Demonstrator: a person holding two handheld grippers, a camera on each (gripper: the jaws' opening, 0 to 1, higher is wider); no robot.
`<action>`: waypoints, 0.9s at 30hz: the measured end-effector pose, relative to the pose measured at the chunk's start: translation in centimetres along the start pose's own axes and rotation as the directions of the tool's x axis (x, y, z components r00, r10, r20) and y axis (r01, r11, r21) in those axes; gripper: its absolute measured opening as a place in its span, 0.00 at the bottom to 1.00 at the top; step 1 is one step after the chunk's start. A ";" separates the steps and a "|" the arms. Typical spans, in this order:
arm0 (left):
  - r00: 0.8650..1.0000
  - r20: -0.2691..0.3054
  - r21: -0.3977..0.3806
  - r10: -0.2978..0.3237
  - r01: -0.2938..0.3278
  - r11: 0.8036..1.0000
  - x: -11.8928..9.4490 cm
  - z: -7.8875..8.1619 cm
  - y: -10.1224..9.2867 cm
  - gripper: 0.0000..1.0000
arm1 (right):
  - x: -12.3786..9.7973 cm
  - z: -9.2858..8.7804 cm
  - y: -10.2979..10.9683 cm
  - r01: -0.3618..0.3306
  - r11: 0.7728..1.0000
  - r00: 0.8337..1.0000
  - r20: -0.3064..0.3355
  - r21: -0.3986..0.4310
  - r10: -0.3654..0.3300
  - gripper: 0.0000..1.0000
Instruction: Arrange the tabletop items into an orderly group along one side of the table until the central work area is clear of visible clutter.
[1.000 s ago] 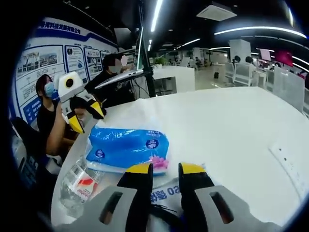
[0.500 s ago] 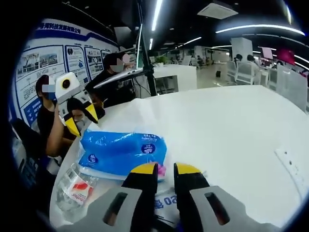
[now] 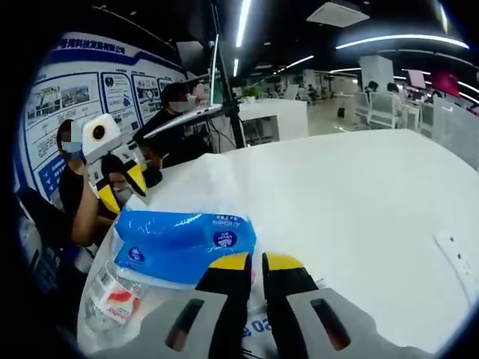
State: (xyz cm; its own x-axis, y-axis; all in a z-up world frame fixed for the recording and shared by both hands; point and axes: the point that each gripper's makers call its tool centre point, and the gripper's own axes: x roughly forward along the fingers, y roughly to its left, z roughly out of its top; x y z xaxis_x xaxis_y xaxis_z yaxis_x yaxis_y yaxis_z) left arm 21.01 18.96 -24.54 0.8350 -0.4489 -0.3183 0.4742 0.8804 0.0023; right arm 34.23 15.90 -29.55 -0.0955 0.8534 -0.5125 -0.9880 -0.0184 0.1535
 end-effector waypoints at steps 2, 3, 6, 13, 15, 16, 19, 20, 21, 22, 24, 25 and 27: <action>1.000 0.001 -0.001 0.001 -0.001 1.000 0.1 0.0 0.1 0.17 | 0.1 -0.1 0.2 0.002 1.000 1.000 0.001 0.000 -0.002 0.04; 1.000 0.001 0.000 0.000 0.000 1.000 0.1 0.0 0.1 0.17 | 0.1 -0.1 0.2 0.002 1.000 1.000 0.001 0.002 -0.002 0.04; 1.000 0.002 0.000 -0.001 0.001 1.000 0.2 0.1 0.2 0.17 | 0.1 -0.1 0.2 0.005 1.000 1.000 0.003 0.012 -0.005 0.06; 1.000 -0.024 0.005 0.004 -0.004 1.000 0.7 -0.7 0.3 0.16 | 0.6 -0.5 0.6 -0.039 0.994 0.999 0.026 0.099 0.037 0.04; 1.000 -0.024 0.000 -0.002 0.002 1.000 0.7 -0.7 0.2 0.13 | 0.6 -0.6 0.5 -0.038 0.993 0.999 0.031 0.114 0.034 0.04; 1.000 -0.022 -0.002 -0.004 0.004 1.000 0.7 -0.7 0.2 0.10 | 0.6 -0.7 0.5 -0.036 0.993 0.999 0.026 0.117 0.033 0.04; 1.000 -0.018 -0.003 -0.003 0.002 1.000 0.8 -0.7 0.3 0.07 | 0.5 -0.7 0.5 -0.036 0.992 0.999 0.029 0.120 0.033 0.02; 1.000 -0.016 -0.003 0.001 -0.001 1.000 0.8 -0.7 0.3 0.05 | 0.5 -0.7 0.5 -0.031 0.993 0.999 0.027 0.113 0.028 0.02; 1.000 -0.013 -0.002 0.003 -0.003 1.000 0.8 -0.6 0.3 0.04 | 0.5 -0.7 0.5 -0.031 0.993 0.999 0.026 0.113 0.028 0.01; 1.000 -0.009 -0.006 0.002 -0.002 1.000 0.7 -0.6 0.3 0.03 | 0.5 -0.7 0.5 -0.031 0.993 0.999 0.025 0.112 0.028 0.01; 1.000 -0.004 -0.007 0.002 -0.002 1.000 0.8 -0.5 0.3 0.03 | 0.6 -0.9 1.1 -0.023 0.994 1.000 0.022 0.107 0.020 0.00; 1.000 -0.006 -0.006 0.001 -0.001 1.000 0.8 -0.6 0.3 0.02 | 0.6 -0.9 1.2 -0.023 0.994 1.000 0.021 0.107 0.021 0.00; 1.000 -0.006 -0.001 0.005 -0.005 1.000 0.7 -0.6 0.4 0.01 | 0.7 -0.8 0.7 -0.019 0.994 1.000 0.019 0.108 0.017 0.00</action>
State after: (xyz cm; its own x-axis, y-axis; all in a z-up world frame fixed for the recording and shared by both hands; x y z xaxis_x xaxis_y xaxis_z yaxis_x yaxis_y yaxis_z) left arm 21.64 19.03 -25.32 0.8359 -0.4433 -0.3237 0.4694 0.8830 0.0029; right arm 33.40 16.04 -30.50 -0.1101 0.8625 -0.4940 -0.9672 0.0215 0.2532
